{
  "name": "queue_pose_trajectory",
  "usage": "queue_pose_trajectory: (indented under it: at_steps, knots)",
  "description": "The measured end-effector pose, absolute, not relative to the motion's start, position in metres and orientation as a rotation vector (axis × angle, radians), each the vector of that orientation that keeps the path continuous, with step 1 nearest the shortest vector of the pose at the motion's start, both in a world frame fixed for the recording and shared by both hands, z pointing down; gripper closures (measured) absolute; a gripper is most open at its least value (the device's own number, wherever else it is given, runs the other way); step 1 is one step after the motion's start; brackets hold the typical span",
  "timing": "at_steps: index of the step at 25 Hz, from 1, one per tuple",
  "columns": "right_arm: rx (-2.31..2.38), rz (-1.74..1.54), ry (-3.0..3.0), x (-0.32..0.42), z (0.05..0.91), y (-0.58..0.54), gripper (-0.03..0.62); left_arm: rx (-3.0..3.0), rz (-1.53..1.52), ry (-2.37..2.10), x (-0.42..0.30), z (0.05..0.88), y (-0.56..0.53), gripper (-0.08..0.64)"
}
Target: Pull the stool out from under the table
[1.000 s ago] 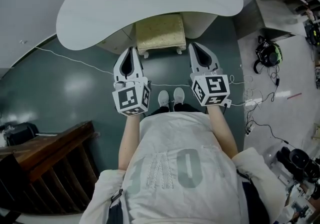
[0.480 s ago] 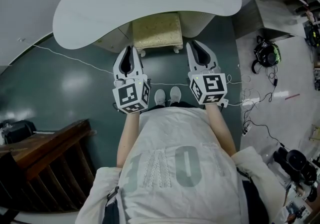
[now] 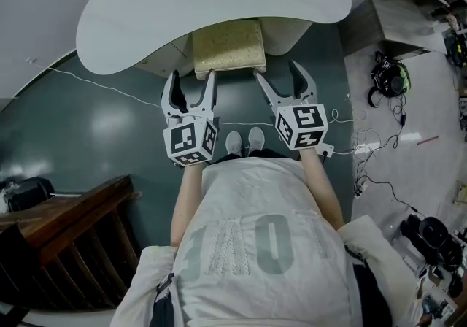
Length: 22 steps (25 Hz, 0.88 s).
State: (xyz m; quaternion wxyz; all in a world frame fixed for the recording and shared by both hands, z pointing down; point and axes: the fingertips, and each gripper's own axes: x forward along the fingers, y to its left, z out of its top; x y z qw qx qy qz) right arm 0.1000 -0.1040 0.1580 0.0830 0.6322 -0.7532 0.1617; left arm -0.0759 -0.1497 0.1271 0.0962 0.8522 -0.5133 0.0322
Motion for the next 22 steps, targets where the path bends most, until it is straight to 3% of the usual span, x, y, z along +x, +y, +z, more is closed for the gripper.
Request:
queue_pose_trajectory:
  at_steps: [13,22]
  knots:
    - [1.849,0.488,-2.233,0.114,0.190,-0.160,0.255,2.596,0.241,-1.518,-0.072,0.168,-0.205,0.232]
    - [1.843,0.483,-2.154,0.132,0.330,-0.222,0.255,2.570,0.322,-1.498,-0.073,0.324,-0.256,0.233]
